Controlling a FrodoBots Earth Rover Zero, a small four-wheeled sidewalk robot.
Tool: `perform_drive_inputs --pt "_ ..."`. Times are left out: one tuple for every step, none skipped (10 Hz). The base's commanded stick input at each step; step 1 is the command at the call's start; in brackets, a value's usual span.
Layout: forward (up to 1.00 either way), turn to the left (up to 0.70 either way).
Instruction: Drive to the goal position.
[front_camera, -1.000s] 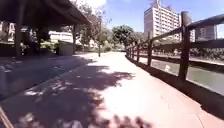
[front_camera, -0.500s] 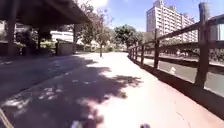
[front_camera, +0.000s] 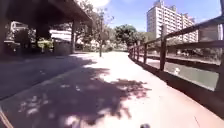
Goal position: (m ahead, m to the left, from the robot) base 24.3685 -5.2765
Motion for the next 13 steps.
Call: perform_drive_inputs --pt "0.85 0.00" --pt "0.85 0.00" --pt "0.85 0.00" --pt "0.85 0.00" --pt "0.85 0.00" --pt "0.85 0.00" --pt "0.85 0.00" --pt "0.85 0.00" --pt "0.85 0.00" --pt "0.85 0.00" --pt "0.85 0.00" --pt "0.85 0.00" --pt "0.85 0.00"
